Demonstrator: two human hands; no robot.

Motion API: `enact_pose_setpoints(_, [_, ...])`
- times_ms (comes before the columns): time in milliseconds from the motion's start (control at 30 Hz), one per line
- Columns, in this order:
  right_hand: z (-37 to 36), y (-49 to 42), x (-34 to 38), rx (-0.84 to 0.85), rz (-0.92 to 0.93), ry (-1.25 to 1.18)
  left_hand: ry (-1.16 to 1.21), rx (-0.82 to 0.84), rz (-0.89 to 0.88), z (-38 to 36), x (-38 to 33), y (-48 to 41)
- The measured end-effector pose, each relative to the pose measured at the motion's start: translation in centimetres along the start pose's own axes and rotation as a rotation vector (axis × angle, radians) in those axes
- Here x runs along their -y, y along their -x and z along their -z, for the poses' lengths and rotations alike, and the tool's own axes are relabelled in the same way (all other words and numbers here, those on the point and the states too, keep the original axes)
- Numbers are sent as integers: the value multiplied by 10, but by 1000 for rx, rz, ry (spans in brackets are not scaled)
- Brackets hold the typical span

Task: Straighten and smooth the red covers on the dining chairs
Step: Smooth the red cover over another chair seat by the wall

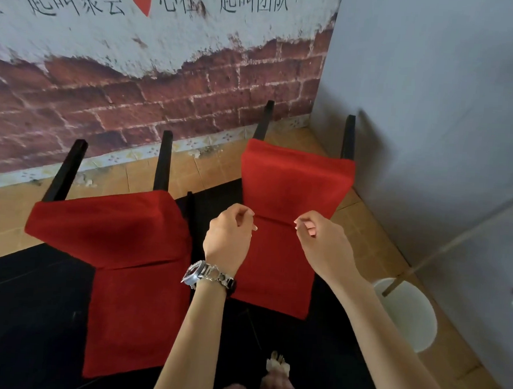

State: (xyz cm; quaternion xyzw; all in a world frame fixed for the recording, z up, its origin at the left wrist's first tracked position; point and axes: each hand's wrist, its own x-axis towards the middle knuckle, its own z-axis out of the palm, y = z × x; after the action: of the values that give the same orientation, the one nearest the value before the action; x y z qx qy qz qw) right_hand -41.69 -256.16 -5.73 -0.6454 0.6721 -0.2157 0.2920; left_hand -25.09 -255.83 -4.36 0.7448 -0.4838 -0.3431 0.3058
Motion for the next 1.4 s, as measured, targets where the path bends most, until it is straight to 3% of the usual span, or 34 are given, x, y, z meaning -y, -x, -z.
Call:
enact_pose_setpoints(300, [-68, -42, -53, 61, -83, 131, -78, 58, 60, -15, 83, -79])
enact_pose_setpoints(433, [-113, -52, -97, 102, -137, 183, -104, 82, 103, -51, 132, -103])
enact_pose_setpoints(533, [-147, -55, -125, 126, -199, 121, -32, 11, 143, -83, 161, -109])
enact_pose_setpoints(833, [-231, -68, -217, 58, -205, 105, 83, -21, 197, -177, 242, -122])
enact_pose_setpoints(1400, [-358, -83, -391, 9, -233, 144, 1, -10, 89, -297, 399, -167])
